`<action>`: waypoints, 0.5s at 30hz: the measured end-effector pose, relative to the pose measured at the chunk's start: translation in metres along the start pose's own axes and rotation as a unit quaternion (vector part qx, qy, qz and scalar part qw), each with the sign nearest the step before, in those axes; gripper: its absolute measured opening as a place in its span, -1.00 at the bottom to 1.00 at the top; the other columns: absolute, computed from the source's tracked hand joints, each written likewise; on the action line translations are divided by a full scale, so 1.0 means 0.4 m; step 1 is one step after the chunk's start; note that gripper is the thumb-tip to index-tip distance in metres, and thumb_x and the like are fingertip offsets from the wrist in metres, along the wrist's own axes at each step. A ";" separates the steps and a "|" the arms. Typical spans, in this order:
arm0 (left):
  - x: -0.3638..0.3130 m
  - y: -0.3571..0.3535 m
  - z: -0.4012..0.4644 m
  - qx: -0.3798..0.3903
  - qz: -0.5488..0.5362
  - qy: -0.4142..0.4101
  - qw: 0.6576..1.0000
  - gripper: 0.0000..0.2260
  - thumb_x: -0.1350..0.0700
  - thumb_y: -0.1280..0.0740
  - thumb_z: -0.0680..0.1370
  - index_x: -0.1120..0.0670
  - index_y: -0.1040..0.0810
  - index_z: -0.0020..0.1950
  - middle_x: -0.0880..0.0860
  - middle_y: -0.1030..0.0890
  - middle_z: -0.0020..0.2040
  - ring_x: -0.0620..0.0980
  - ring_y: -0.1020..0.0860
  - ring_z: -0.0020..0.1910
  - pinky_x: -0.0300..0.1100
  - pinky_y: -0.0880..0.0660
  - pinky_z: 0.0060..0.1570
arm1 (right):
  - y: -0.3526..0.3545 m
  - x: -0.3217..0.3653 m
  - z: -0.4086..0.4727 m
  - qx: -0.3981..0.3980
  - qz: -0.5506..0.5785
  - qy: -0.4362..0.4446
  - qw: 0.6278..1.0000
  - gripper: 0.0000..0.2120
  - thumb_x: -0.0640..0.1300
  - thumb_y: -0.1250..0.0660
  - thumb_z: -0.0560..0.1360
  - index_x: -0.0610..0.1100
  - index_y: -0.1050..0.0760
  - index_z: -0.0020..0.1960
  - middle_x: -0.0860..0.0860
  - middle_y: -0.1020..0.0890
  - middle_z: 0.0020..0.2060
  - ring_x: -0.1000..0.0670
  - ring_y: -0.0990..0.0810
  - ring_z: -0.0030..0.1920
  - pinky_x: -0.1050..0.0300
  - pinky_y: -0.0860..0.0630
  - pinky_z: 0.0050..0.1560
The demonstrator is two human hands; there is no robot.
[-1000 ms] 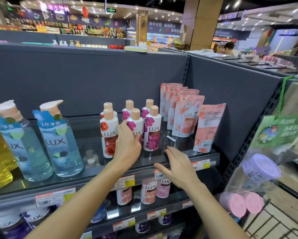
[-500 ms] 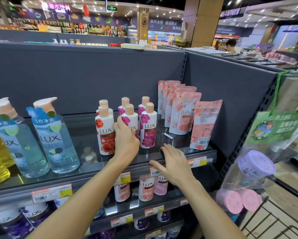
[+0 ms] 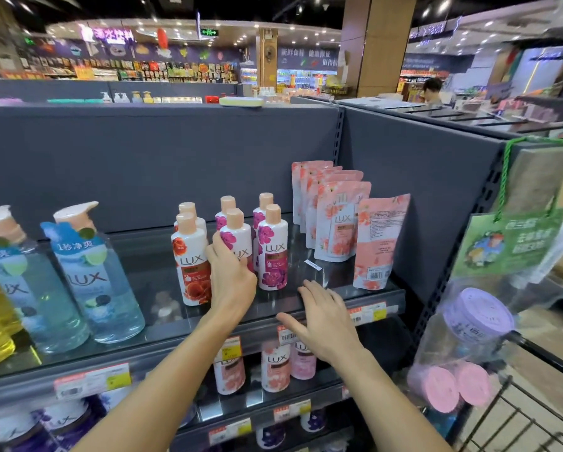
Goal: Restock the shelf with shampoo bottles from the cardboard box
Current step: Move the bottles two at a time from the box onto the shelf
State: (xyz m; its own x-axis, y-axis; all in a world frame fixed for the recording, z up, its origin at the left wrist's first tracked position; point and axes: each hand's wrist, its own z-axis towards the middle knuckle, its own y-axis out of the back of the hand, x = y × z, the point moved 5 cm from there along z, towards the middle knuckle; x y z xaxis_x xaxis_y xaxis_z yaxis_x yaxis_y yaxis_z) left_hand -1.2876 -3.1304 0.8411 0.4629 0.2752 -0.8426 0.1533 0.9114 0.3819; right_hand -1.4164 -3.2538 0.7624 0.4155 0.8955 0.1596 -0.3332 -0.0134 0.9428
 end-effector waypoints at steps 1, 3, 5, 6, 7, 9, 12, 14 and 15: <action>0.002 0.000 0.003 -0.001 0.001 -0.001 1.000 -0.58 0.36 -0.29 0.51 0.12 -0.27 0.30 0.09 -0.36 0.15 -0.05 -0.40 -0.02 -0.17 -0.38 -0.02 | 0.000 -0.001 0.000 -0.002 0.001 0.001 1.000 -0.19 0.43 0.04 0.50 -0.14 -0.33 0.48 -0.06 -0.34 0.50 -0.02 -0.24 0.52 -0.01 -0.12 0.51; 0.007 -0.001 0.006 0.001 0.007 -0.007 1.000 -0.56 0.35 -0.29 0.51 0.12 -0.25 0.33 0.08 -0.35 0.16 -0.03 -0.42 0.00 -0.12 -0.43 0.00 | 0.002 0.000 0.001 -0.007 0.002 0.001 1.000 -0.19 0.43 0.03 0.50 -0.15 -0.35 0.47 -0.07 -0.36 0.49 -0.03 -0.25 0.51 -0.02 -0.14 0.50; 0.014 -0.003 0.007 0.004 0.011 -0.008 1.000 -0.51 0.33 -0.29 0.52 0.12 -0.20 0.40 0.10 -0.36 0.20 -0.01 -0.43 0.05 -0.10 -0.44 0.03 | 0.001 -0.001 0.003 -0.008 0.002 0.000 1.000 -0.18 0.44 0.04 0.49 -0.15 -0.35 0.46 -0.07 -0.37 0.48 -0.03 -0.26 0.51 -0.03 -0.15 0.50; 0.017 -0.004 0.007 0.004 0.010 -0.005 1.000 -0.48 0.32 -0.29 0.53 0.13 -0.17 0.43 0.12 -0.37 0.24 0.00 -0.44 0.09 -0.10 -0.43 0.06 | 0.000 -0.001 0.003 -0.008 0.002 0.000 1.000 -0.17 0.44 0.04 0.49 -0.15 -0.35 0.46 -0.07 -0.37 0.48 -0.03 -0.26 0.51 -0.03 -0.15 0.50; 0.020 -0.005 0.007 0.004 0.007 -0.003 1.000 -0.45 0.31 -0.29 0.53 0.14 -0.14 0.46 0.13 -0.37 0.28 0.02 -0.44 0.14 -0.10 -0.43 0.11 | 0.000 -0.002 0.002 -0.009 0.003 -0.001 1.000 -0.18 0.43 0.04 0.49 -0.16 -0.35 0.46 -0.07 -0.37 0.48 -0.03 -0.26 0.51 -0.03 -0.15 0.50; 0.022 -0.006 0.007 0.003 -0.002 -0.002 1.000 -0.38 0.31 -0.30 0.52 0.12 -0.08 0.49 0.13 -0.37 0.31 0.05 -0.44 0.22 0.00 -0.46 0.22 | 0.002 -0.002 0.001 -0.013 0.007 0.000 1.000 -0.18 0.43 0.03 0.49 -0.16 -0.36 0.46 -0.07 -0.38 0.48 -0.03 -0.26 0.51 -0.03 -0.14 0.50; 0.024 -0.006 0.007 0.005 -0.005 0.002 1.000 -0.32 0.31 -0.29 0.52 -0.01 -0.02 0.52 0.12 -0.40 0.30 0.10 -0.46 0.24 0.16 -0.49 0.23 | 0.003 -0.002 0.000 -0.005 0.006 0.001 1.000 -0.19 0.43 0.03 0.50 -0.14 -0.33 0.48 -0.05 -0.34 0.50 -0.02 -0.23 0.52 -0.01 -0.10 0.51; 0.024 -0.004 0.005 0.009 -0.005 0.003 1.000 -0.32 0.30 -0.29 0.53 -0.07 -0.02 0.51 0.11 -0.42 0.27 0.11 -0.49 0.22 0.17 -0.51 0.19 | 0.003 -0.003 0.000 -0.004 0.006 0.001 1.000 -0.20 0.43 0.02 0.50 -0.13 -0.31 0.49 -0.04 -0.33 0.50 -0.01 -0.21 0.53 0.00 -0.09 0.52; 0.023 -0.003 0.004 0.009 -0.006 0.001 1.000 -0.33 0.29 -0.29 0.53 -0.08 -0.03 0.50 0.12 -0.44 0.26 0.12 -0.50 0.20 0.18 -0.53 0.17 | 0.004 -0.003 0.000 -0.005 0.007 0.001 1.000 -0.20 0.43 0.02 0.50 -0.13 -0.31 0.49 -0.04 -0.33 0.50 0.00 -0.21 0.53 0.01 -0.09 0.51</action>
State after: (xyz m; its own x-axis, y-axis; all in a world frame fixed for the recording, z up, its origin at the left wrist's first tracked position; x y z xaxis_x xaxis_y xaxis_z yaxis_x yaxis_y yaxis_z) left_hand -1.2822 -3.1294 0.8336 0.4594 0.2646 -0.8479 0.1739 0.9093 0.3780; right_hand -1.4176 -3.2548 0.7637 0.4100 0.8958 0.1716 -0.3474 -0.0206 0.9375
